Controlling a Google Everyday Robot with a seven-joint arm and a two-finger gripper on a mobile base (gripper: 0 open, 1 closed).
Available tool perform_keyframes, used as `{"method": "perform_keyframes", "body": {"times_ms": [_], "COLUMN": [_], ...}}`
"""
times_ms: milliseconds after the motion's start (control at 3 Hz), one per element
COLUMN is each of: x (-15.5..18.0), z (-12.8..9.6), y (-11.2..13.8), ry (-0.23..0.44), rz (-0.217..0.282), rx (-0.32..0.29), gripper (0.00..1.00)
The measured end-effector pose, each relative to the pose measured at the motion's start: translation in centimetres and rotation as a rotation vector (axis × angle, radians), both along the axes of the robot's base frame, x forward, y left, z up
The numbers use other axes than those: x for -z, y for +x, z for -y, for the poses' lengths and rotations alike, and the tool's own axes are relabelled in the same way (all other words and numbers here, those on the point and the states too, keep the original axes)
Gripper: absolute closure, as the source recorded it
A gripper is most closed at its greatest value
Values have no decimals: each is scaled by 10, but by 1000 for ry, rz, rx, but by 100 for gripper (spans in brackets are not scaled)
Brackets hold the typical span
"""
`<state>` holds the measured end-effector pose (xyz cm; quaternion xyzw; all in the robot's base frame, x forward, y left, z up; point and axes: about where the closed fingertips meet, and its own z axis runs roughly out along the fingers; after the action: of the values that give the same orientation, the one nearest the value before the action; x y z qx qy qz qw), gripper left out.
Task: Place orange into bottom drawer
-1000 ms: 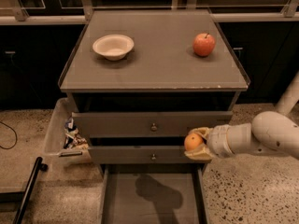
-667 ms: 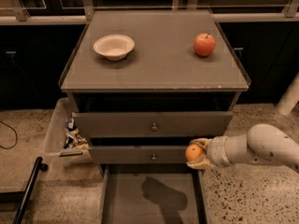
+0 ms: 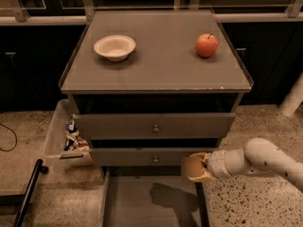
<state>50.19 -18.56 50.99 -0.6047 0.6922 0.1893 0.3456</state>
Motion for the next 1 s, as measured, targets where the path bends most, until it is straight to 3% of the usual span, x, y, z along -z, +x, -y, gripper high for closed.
{"method": "perform_keyframes", "body": {"times_ms": [667, 1000], "x": [25, 81], "z": [-7, -14], "y": [-5, -10], "ry": [15, 65], "rz": [-21, -73], "rx": [18, 86], "gripper": [100, 100]}}
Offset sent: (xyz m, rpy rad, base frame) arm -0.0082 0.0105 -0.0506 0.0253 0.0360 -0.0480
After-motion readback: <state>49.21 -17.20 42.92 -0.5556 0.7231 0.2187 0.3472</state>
